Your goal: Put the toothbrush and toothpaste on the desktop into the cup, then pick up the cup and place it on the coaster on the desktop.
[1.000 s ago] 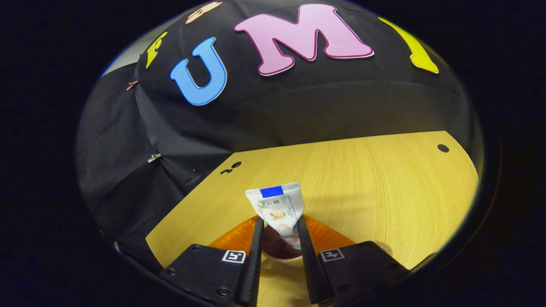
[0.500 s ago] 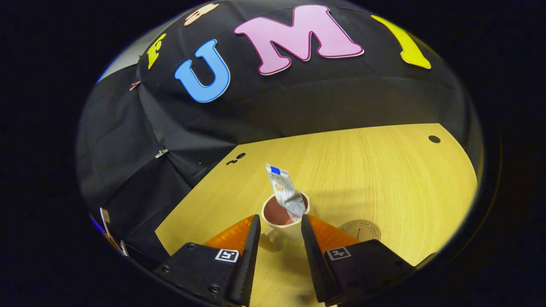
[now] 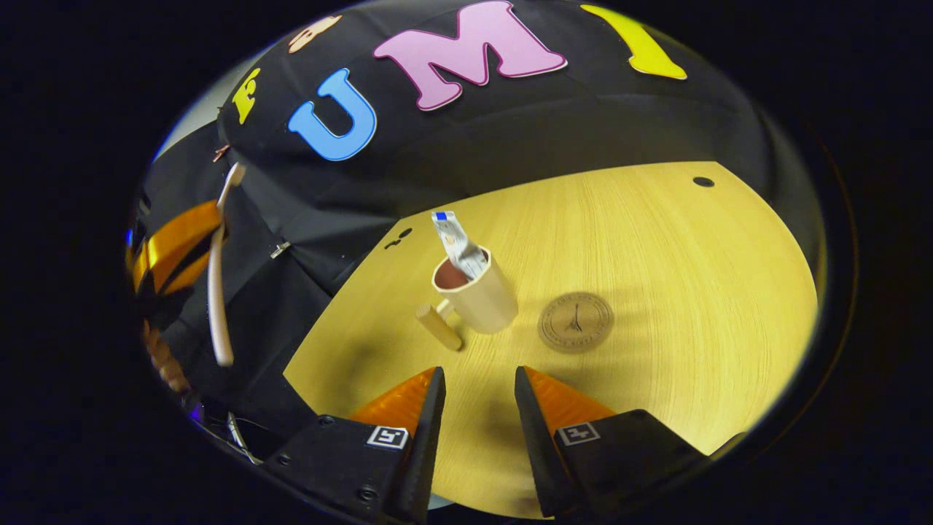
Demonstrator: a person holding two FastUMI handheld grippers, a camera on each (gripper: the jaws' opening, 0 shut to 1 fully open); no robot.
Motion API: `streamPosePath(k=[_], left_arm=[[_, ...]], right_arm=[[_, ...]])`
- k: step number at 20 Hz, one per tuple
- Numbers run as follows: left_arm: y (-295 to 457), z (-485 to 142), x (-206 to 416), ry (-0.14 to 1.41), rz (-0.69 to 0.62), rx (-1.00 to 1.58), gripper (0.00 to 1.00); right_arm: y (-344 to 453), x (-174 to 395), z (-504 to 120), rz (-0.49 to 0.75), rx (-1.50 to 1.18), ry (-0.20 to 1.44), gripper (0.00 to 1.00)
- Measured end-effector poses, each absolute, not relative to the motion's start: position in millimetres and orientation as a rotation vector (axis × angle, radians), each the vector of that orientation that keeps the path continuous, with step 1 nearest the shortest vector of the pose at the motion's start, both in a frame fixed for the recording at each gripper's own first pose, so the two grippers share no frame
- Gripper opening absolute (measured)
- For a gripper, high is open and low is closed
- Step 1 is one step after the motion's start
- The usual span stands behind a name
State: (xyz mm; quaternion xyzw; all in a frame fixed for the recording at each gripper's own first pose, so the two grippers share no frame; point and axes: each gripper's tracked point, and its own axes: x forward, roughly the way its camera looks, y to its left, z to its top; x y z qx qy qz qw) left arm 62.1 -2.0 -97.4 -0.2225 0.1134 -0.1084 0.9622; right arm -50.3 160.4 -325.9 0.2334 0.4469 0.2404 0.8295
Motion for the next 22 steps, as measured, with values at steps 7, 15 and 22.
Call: streamPosePath(k=[7,15,22], left_arm=[[-3.8,-104.5,147.9,0.137,-0.152,-0.523,0.06],[2.3,-169.1,208.1,0.152,0.001,-0.445,0.06],[7.9,-234.5,231.9,0.211,0.125,-0.377,0.06]], right_arm=[[103.1,-85.3,-333.6,0.369,0.506,1.037,0.59],[43.1,-93.6,-344.0,0.299,0.491,1.104,0.59],[-0.5,-87.4,-359.7,0.277,0.489,1.12,0.59]])
